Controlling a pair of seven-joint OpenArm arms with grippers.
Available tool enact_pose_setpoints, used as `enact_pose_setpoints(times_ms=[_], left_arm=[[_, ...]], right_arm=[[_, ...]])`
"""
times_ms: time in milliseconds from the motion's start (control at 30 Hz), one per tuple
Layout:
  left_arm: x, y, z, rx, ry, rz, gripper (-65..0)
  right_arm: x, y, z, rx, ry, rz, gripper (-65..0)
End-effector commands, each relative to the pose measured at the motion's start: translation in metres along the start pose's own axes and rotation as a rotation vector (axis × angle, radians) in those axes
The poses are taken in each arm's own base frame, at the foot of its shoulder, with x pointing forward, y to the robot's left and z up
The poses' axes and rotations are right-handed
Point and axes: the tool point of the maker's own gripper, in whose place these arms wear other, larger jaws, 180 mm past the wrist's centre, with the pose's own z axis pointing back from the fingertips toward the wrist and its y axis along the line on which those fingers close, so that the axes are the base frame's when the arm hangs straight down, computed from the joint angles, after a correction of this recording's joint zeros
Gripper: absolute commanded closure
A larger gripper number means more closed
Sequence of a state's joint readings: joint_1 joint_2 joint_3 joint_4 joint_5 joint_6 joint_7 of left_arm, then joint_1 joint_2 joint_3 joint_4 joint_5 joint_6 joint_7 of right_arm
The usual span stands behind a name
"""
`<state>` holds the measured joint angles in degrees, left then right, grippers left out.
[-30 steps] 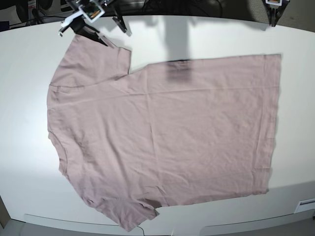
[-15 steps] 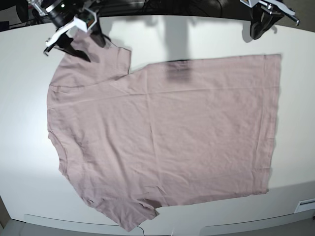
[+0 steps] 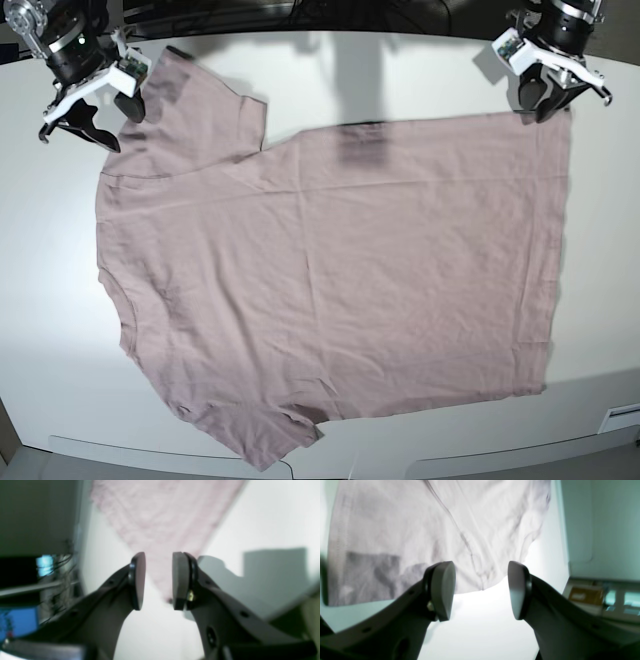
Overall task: Fold the T-shirt properly
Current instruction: 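Lower both grippers toward the shoulder corners of the pink T-shirt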
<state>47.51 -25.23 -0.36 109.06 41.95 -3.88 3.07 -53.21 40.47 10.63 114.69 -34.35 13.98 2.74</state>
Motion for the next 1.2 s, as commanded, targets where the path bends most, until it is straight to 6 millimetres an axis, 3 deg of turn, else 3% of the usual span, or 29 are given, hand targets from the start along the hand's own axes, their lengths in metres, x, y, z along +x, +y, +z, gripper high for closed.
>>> enact_pose_setpoints(times_ms=[0,133,300,567,900,1167], left_arm=[[-0.001,0.003,0.003,0.006,-0.005,-0.015,-18.1],[-0.012,0.005,0.000,-0.009,0.004,-0.056,-18.1],[-0.033,0.011,-0.017,0.002,0.041,-0.078,-18.1],[-0.063,0.001,-0.021,-0.044,0.098,-0.113,-18.1],[-0.048,-0.017,-0.024,-0.125,0.028,-0.235,-18.1],[-0.044,0.002,-0.040,-0.076,0.040,-0.245,-18.1]], right_arm=[[0.008,-0.010,0.003,-0.025,-0.028,0.027,-34.1],[0.011,-0.021,0.006,-0.052,0.017,0.034,-34.1],[0.009,-0.033,0.010,-0.085,0.080,0.033,-34.1],[0.014,-0.037,0.011,-0.096,0.076,0.032,-34.1],[0.004,-0.044,0.013,-0.135,0.129,0.020,-34.1],[0.000,-0.045,0.014,-0.141,0.154,0.018,-34.1]])
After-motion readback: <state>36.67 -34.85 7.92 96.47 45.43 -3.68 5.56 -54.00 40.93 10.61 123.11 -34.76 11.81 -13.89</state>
